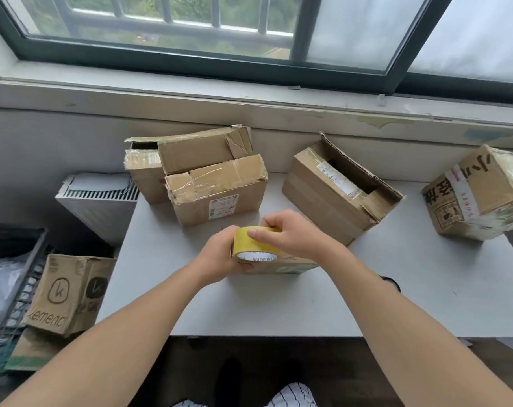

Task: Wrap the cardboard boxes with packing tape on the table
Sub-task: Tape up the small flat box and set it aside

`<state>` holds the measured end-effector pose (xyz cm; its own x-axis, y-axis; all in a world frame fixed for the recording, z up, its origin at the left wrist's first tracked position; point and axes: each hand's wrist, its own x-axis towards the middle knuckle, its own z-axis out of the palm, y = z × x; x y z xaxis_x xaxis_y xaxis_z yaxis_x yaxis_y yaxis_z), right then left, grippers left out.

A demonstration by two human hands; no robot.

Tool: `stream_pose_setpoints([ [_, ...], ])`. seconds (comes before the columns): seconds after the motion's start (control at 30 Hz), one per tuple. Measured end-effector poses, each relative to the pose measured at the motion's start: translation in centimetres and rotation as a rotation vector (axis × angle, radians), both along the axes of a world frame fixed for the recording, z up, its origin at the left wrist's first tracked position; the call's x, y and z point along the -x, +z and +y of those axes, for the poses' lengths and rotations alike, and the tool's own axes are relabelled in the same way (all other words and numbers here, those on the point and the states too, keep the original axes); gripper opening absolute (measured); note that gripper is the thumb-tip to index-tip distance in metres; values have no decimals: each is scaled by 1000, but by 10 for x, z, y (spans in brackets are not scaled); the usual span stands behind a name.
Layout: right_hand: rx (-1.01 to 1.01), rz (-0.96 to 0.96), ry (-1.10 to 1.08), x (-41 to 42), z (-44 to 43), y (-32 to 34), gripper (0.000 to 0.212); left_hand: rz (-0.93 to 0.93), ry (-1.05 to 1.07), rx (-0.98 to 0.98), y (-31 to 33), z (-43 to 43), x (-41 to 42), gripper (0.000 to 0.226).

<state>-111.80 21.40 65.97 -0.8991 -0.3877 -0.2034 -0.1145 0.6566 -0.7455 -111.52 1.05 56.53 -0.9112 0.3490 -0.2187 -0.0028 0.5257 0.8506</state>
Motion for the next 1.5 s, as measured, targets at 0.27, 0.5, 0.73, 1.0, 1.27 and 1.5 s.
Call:
stream_pose_setpoints([
  [0.27,-368,-45,-154,8,113,4,58,-39,-1,36,-8,-66,4,51],
  [0.5,-409,-90,-217,-1,119,-39,53,-33,-2,22,-8,-59,4,52],
  [0.73,-384,-74,-257,-4,123,-45,52,-58,3,-8,-8,-57,5,53],
  [1.0,-430,-128,-265,-7,111,-67,51,58,-150,215,-9,-57,11,51],
  [1.27,-413,-126,-260,-6,86,-86,44,436,-522,1071,9,6,-8,99],
  [1.5,-422,-124,-306,-9,81,-96,39,492,-479,868,1,110,-14,103],
])
